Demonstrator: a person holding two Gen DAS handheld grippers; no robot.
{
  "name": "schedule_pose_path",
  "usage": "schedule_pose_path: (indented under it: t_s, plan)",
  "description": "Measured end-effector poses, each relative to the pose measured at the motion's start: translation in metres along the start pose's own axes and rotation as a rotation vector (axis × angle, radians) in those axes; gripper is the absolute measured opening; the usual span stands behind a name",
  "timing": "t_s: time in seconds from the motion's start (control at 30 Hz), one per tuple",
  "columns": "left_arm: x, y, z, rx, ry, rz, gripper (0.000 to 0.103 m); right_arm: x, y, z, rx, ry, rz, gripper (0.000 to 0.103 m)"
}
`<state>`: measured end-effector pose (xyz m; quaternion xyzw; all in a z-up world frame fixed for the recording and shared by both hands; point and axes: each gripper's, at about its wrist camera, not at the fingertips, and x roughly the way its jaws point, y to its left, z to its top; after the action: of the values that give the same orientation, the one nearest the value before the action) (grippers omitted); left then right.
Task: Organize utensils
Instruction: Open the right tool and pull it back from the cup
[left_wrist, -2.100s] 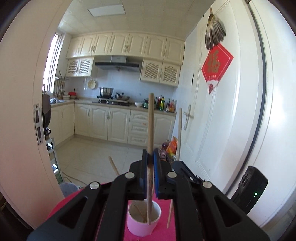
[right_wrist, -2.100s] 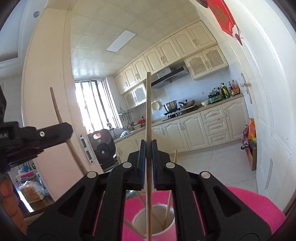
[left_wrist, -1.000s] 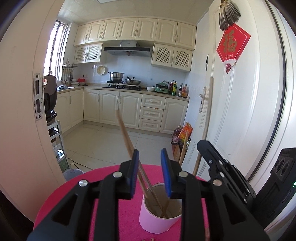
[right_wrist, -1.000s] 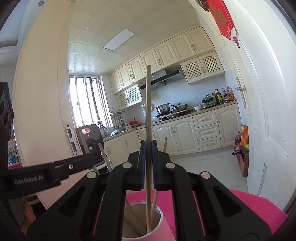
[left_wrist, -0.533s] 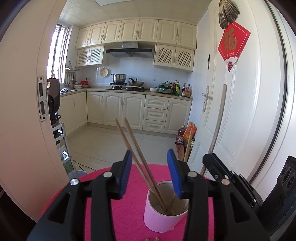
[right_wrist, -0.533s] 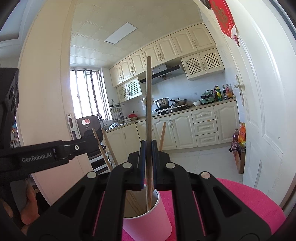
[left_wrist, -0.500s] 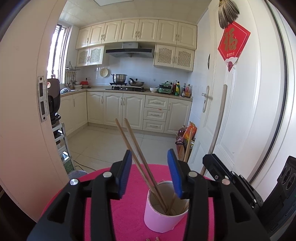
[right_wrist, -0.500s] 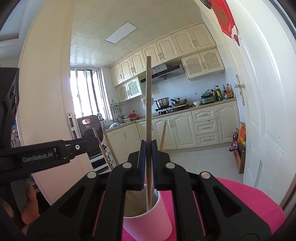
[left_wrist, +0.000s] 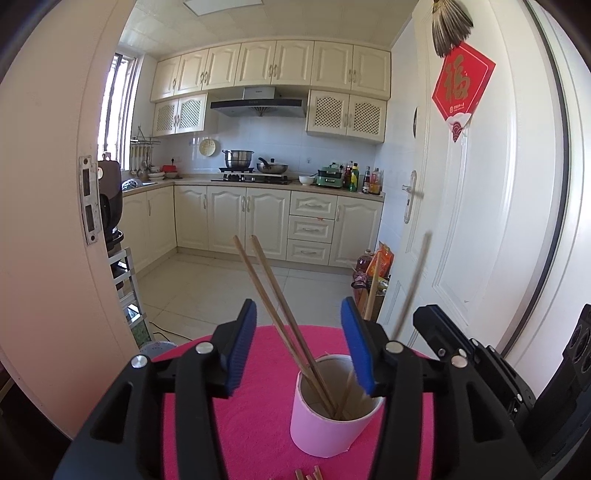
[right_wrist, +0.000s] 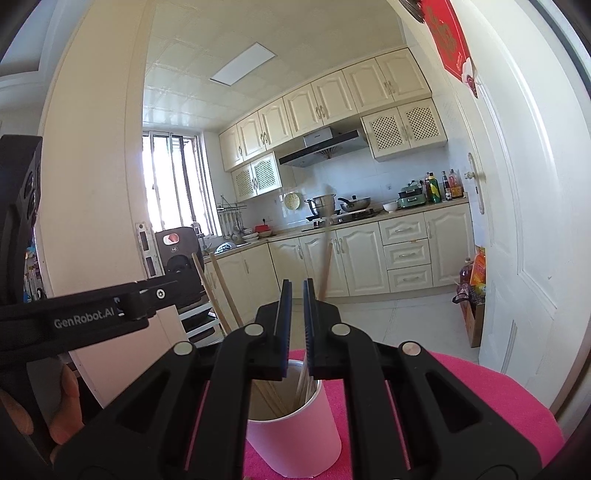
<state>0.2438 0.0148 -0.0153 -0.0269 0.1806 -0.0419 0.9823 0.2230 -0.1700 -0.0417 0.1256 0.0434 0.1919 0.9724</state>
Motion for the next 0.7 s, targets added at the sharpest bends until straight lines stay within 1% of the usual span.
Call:
schedule_pose_path:
  t_s: [0.33, 0.37, 0.43, 0.47, 0.6, 0.67, 0.7]
  plan:
    - [-0.025, 0.001, 0.004, 0.001, -0.021, 0.004, 0.047, -0.017, 0.006, 0.012, -0.013, -0.016, -0.008, 0.01]
    - [-0.029, 0.001, 0.005, 0.003, -0.025, 0.003, 0.047, -0.019, 0.006, 0.013, -0.015, -0.018, -0.009, 0.012]
    - [-0.038, 0.0, 0.005, 0.011, -0.035, 0.005, 0.047, -0.026, 0.008, 0.017, -0.015, -0.026, -0.013, 0.019]
    - [-0.042, -0.001, 0.005, 0.015, -0.038, 0.008, 0.047, -0.029, 0.009, 0.018, -0.016, -0.029, -0.015, 0.025]
    - [-0.062, -0.002, 0.003, 0.031, -0.049, 0.014, 0.047, -0.045, 0.015, 0.026, -0.028, -0.028, -0.027, 0.026]
    - [-0.071, -0.001, 0.001, 0.03, -0.047, 0.013, 0.048, -0.052, 0.016, 0.028, -0.034, -0.012, -0.036, 0.026]
    - [-0.077, 0.001, -0.001, 0.027, -0.043, 0.012, 0.051, -0.055, 0.017, 0.029, -0.039, -0.004, -0.04, 0.026]
